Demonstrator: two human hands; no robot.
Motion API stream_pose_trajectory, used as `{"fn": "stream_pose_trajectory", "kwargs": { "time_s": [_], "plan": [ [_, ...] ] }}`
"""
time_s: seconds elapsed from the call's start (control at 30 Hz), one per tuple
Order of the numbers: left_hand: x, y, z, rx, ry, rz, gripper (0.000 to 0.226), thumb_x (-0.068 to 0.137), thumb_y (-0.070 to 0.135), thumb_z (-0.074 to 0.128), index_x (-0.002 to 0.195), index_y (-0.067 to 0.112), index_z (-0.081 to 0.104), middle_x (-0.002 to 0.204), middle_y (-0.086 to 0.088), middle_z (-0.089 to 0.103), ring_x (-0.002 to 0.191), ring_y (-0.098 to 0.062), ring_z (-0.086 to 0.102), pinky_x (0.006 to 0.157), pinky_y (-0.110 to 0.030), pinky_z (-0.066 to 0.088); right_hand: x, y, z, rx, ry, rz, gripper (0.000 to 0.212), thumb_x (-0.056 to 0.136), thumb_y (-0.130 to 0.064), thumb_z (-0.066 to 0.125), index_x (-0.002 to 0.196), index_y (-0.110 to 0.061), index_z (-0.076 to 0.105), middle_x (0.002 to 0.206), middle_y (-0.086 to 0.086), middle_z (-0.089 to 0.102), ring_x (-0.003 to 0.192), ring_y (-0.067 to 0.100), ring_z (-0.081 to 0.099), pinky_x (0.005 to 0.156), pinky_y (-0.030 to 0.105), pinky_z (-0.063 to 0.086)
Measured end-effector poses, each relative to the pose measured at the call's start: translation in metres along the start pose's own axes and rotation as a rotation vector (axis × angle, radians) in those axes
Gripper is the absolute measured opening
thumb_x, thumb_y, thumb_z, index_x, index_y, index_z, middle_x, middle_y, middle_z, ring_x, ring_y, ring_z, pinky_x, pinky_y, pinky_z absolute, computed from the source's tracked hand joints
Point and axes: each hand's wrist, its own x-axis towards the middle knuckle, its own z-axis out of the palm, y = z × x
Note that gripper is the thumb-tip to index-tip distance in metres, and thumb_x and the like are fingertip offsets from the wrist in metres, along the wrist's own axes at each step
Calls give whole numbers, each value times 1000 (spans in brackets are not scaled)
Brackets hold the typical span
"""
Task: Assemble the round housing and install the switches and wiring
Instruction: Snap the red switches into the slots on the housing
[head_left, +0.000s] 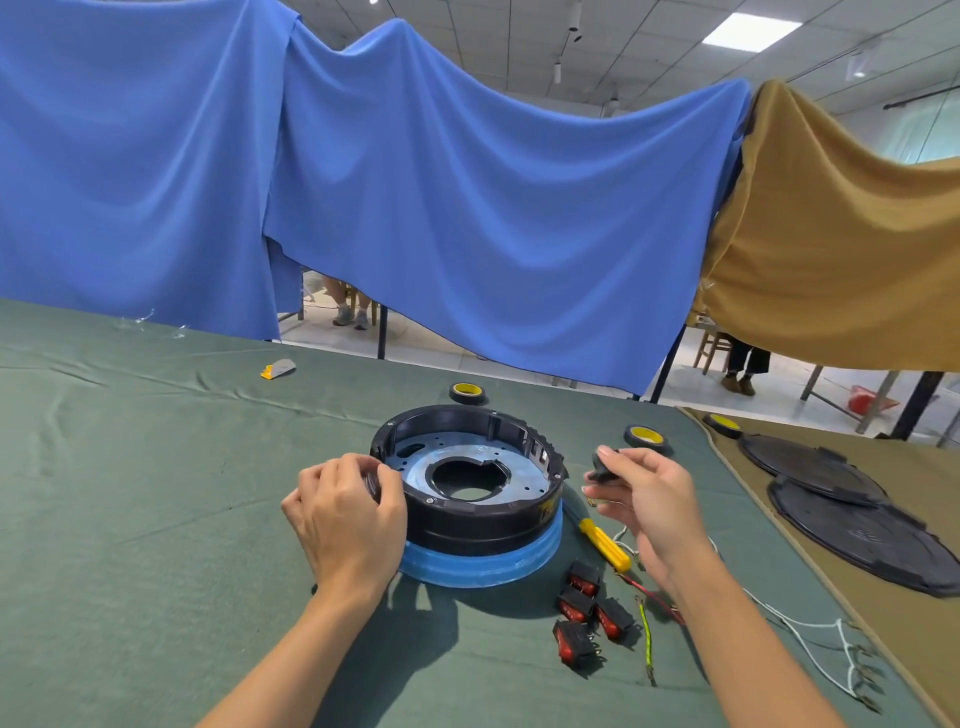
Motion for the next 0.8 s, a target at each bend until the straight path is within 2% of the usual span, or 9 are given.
{"fn": "stream_pose_trajectory", "kwargs": {
  "time_s": [0.07,0.13,0.23,0.33,0.37,0.43,0.53,0.67,0.8],
  "plan": [
    [-3,3,0,23,36,182,23,87,28,50,85,11,66,86,-2,67,98,-29,53,86,-37,29,12,9,-12,-241,95,-8,14,87,-18,71,95,-8,64,83,9,72,71,19,69,61,34,57],
    [-6,7,1,20,68,406,29,87,31,48,86,10,67,87,-1,68,98,-26,54,86,-35,31,23,21,-25,-595,159,-45,16,84,-23,74,94,-12,67,90,4,70,83,21,65,75,42,56],
    [-11,10,7,24,33,656,28,89,31,51,86,10,69,91,1,70,98,-24,60,88,-34,36,34,35,-38,-967,120,-74,18,84,-35,73,91,-19,73,90,0,70,88,20,61,78,36,52],
    [-17,12,12,65,-22,749,28,90,31,51,83,10,69,89,2,70,95,-24,62,86,-35,38,41,45,-44,-1097,-21,-15,30,90,-44,62,86,-18,77,85,1,72,84,20,64,81,41,56],
    [-18,12,13,80,-39,755,29,90,31,51,82,10,69,88,2,70,94,-24,63,86,-35,38,43,47,-45,-1164,-34,-30,33,92,-45,58,89,-18,77,89,2,73,87,21,64,83,42,55],
    [-19,11,13,107,-72,750,31,90,31,50,79,10,69,84,3,70,90,-26,64,84,-35,38,47,52,-48,-1299,25,-117,33,94,-48,53,106,-24,73,111,3,67,106,23,56,92,42,50],
    [-20,10,12,143,-134,718,37,91,34,47,75,10,70,75,3,68,81,-26,64,82,-34,37,48,55,-54,-1374,96,-223,37,94,-49,52,120,-26,64,123,2,56,116,25,45,95,40,44],
    [-20,9,11,169,-178,699,40,92,36,45,75,11,71,71,3,67,78,-24,64,82,-33,35,45,49,-56,-1203,84,-270,32,98,-40,47,113,-20,68,115,6,61,107,22,52,89,38,47],
    [-20,9,12,167,-182,695,40,92,36,45,74,11,70,71,2,67,78,-24,63,83,-34,35,36,38,-60,-1131,24,-295,19,94,-25,59,110,-20,70,111,3,64,97,15,56,83,31,48]
  ]
}}
